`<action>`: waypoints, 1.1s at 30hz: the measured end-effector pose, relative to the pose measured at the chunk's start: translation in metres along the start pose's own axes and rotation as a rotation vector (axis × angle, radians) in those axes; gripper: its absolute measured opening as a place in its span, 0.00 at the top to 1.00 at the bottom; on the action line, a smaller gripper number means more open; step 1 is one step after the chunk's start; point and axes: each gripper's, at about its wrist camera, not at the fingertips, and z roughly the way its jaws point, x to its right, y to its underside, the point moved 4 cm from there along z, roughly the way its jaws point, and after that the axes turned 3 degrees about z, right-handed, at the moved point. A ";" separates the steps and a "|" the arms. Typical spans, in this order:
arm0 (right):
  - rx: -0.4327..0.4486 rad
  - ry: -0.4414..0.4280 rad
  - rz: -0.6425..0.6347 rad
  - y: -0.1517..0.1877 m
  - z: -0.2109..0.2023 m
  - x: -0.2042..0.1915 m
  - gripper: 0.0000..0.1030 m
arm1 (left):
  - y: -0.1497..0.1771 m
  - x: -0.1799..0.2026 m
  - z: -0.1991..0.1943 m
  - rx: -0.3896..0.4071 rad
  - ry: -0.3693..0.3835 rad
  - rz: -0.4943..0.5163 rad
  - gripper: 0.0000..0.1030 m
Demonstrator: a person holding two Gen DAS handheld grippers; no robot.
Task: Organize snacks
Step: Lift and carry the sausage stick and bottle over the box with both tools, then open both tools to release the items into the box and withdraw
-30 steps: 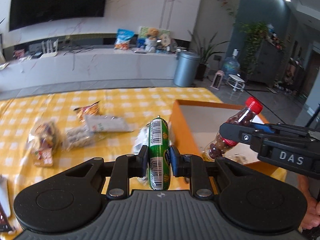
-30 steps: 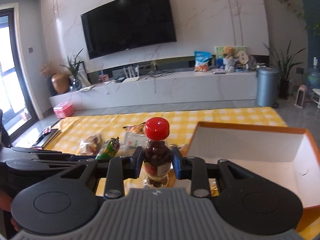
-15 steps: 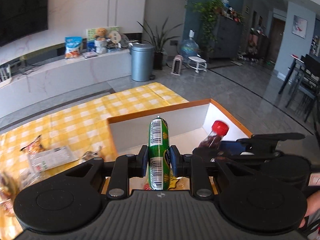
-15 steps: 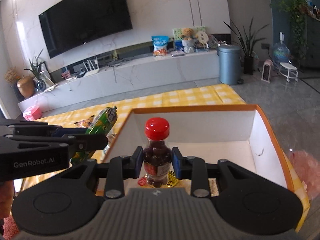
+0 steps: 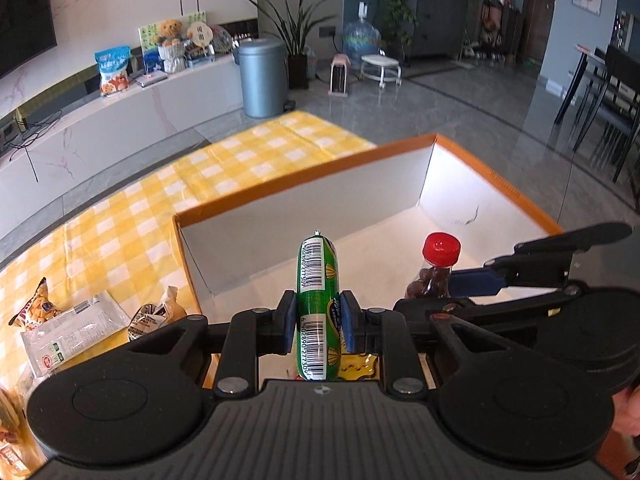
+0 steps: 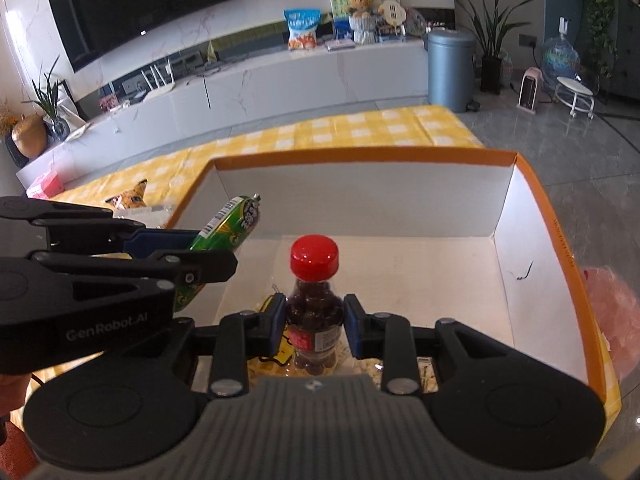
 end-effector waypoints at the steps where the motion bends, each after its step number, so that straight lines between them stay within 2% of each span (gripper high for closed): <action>1: -0.014 0.003 -0.002 0.000 0.004 0.000 0.72 | 0.001 0.000 0.002 -0.007 -0.003 0.009 0.76; 6: -0.078 0.005 -0.001 0.003 0.021 -0.001 0.72 | 0.005 -0.002 0.013 -0.045 -0.029 0.056 0.76; 15: -0.123 0.056 -0.004 0.000 0.037 -0.001 0.72 | 0.009 -0.002 0.026 -0.097 -0.034 0.082 0.75; 20: -0.154 0.060 -0.002 0.004 0.047 -0.003 0.72 | 0.007 -0.001 0.025 -0.081 -0.072 0.107 0.75; 26: -0.124 0.093 -0.036 0.005 0.043 -0.007 0.69 | 0.008 0.000 0.020 -0.073 -0.072 0.094 0.74; 29: -0.108 0.107 -0.038 0.003 0.037 -0.005 0.64 | 0.007 -0.001 0.014 -0.058 -0.079 0.076 0.66; 33: -0.077 0.136 -0.042 0.000 0.028 -0.003 0.51 | 0.004 -0.004 0.002 -0.034 -0.096 0.059 0.49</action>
